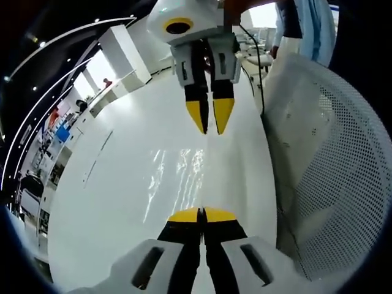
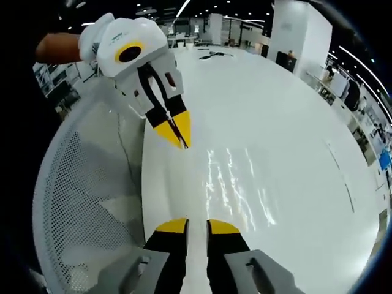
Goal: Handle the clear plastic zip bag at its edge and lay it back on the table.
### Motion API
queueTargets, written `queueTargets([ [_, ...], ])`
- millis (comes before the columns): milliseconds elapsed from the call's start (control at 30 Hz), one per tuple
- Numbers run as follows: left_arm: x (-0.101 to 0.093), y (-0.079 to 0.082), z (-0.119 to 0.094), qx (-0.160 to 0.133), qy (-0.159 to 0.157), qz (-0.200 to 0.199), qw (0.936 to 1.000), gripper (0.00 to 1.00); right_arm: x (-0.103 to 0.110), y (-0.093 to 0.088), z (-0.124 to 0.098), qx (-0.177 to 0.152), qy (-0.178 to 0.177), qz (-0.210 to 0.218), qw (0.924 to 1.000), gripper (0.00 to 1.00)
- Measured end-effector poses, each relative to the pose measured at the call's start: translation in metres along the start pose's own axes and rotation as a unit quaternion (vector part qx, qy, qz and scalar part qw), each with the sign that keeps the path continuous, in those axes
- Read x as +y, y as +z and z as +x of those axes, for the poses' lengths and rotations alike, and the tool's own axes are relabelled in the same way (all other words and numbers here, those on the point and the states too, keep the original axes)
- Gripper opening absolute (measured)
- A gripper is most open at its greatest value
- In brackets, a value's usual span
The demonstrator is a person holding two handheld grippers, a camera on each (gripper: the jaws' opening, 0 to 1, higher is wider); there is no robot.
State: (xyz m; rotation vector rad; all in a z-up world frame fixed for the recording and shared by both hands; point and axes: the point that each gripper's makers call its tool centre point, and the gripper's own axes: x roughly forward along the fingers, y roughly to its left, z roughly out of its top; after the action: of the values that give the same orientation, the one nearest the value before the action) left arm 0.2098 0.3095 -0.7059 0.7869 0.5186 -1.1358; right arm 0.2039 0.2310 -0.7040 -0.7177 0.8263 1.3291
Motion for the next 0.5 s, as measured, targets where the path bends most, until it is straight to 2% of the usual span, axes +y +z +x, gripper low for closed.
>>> queueTargets([
  [300,-0.001,0.000,0.002,0.001,0.000,0.018,0.9998,0.00,-0.009,0.020,-0.003,-0.028,-0.002,-0.001,0.9996,0.09],
  [500,0.000,0.005,0.002,-0.006,0.005,0.025,0.9997,0.00,-0.014,0.026,0.001,-0.027,-0.009,-0.002,0.9996,0.08],
])
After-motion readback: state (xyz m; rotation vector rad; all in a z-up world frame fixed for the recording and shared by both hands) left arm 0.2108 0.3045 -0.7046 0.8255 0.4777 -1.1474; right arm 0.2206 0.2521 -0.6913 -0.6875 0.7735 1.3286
